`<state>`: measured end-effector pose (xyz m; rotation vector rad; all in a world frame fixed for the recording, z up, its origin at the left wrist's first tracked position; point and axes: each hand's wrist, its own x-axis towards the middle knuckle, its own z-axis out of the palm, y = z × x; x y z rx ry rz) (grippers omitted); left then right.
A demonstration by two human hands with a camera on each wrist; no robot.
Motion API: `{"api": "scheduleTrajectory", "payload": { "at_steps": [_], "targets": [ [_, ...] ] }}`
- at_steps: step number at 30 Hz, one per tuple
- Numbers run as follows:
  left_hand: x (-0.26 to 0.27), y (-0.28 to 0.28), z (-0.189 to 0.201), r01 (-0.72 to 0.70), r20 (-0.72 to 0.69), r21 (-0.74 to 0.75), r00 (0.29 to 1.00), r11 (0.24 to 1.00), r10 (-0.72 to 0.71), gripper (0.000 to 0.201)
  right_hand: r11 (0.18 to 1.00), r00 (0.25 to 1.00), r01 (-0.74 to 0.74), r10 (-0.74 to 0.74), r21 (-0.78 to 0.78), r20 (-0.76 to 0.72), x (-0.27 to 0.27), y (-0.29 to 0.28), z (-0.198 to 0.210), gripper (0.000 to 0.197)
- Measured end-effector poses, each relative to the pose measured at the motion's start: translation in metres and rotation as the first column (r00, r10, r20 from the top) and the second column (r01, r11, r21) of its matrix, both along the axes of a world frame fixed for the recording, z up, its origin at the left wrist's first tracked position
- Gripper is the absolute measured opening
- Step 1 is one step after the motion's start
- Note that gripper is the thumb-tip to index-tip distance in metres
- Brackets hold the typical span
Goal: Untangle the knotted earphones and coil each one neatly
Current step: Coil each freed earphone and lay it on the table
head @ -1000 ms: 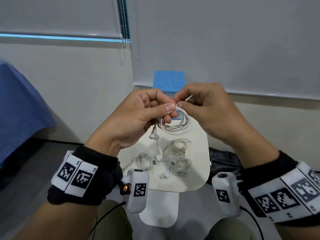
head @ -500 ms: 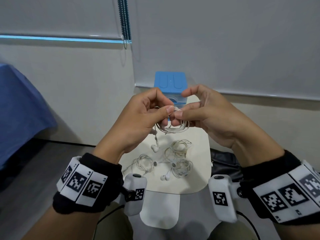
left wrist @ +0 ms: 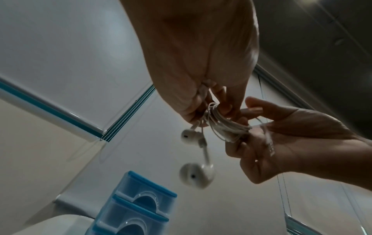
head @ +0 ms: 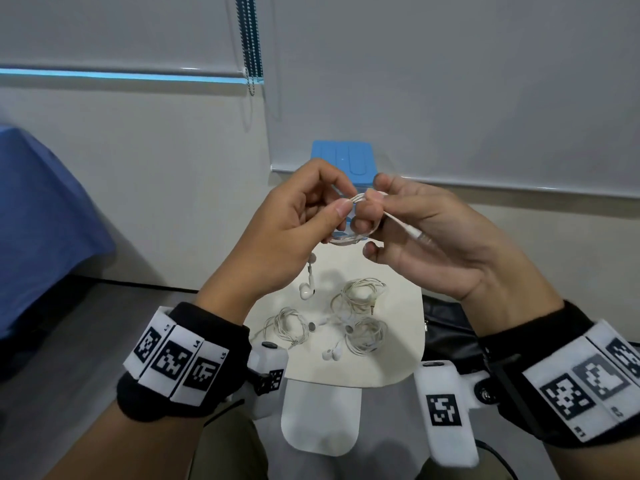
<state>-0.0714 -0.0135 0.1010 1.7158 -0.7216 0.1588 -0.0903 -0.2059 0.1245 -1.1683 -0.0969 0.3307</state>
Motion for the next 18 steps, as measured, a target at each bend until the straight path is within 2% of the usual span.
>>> {"api": "scheduleTrajectory", "payload": {
  "at_steps": [2, 5, 8, 11, 12, 14, 15, 16, 18],
  "targets": [
    [-0.001, -0.001, 0.002, -0.011, 0.023, 0.047, 1.0, 0.999, 0.01, 0.012, 0.998, 0.998, -0.004, 0.008, -0.059, 0.07, -0.001, -0.002, 0.0, 0.037],
    [0.0, -0.004, 0.005, -0.046, 0.052, 0.075, 0.998, 0.996, 0.042, 0.006, 0.958, 0.953, 0.042, 0.046, -0.282, 0.298, -0.003, -0.005, 0.001, 0.052],
    [0.004, -0.006, 0.005, -0.118, 0.105, 0.123, 0.989, 0.985, 0.105, 0.004, 0.815, 0.863, 0.202, 0.115, -0.544, 0.492, -0.004, -0.011, 0.002, 0.055],
    [0.005, -0.007, 0.004, -0.168, 0.109, 0.183, 0.983, 0.969, 0.15, 0.013, 0.621, 0.813, 0.341, 0.181, -0.705, 0.553, -0.005, -0.017, 0.002, 0.063],
    [0.005, -0.008, 0.003, -0.182, 0.107, 0.214, 0.981, 0.96, 0.162, 0.015, 0.527, 0.796, 0.402, 0.203, -0.748, 0.571, -0.005, -0.018, 0.003, 0.059],
    [0.004, -0.01, 0.006, -0.188, 0.108, 0.295, 0.981, 0.937, 0.163, 0.016, 0.327, 0.737, 0.541, 0.261, -0.775, 0.624, -0.004, -0.021, 0.005, 0.041],
    [0.003, -0.011, 0.008, -0.171, 0.089, 0.323, 0.985, 0.931, 0.15, 0.016, 0.27, 0.704, 0.595, 0.279, -0.757, 0.653, -0.003, -0.022, 0.005, 0.028],
    [0.002, -0.011, 0.009, -0.137, 0.049, 0.328, 0.991, 0.935, 0.128, 0.016, 0.249, 0.671, 0.636, 0.289, -0.73, 0.683, -0.001, -0.023, 0.005, 0.019],
    [0.002, -0.01, 0.011, -0.045, -0.075, 0.241, 0.995, 0.969, 0.065, 0.016, 0.268, 0.588, 0.707, 0.291, -0.655, 0.754, 0.003, -0.021, 0.0, 0.013]
  ]
}}
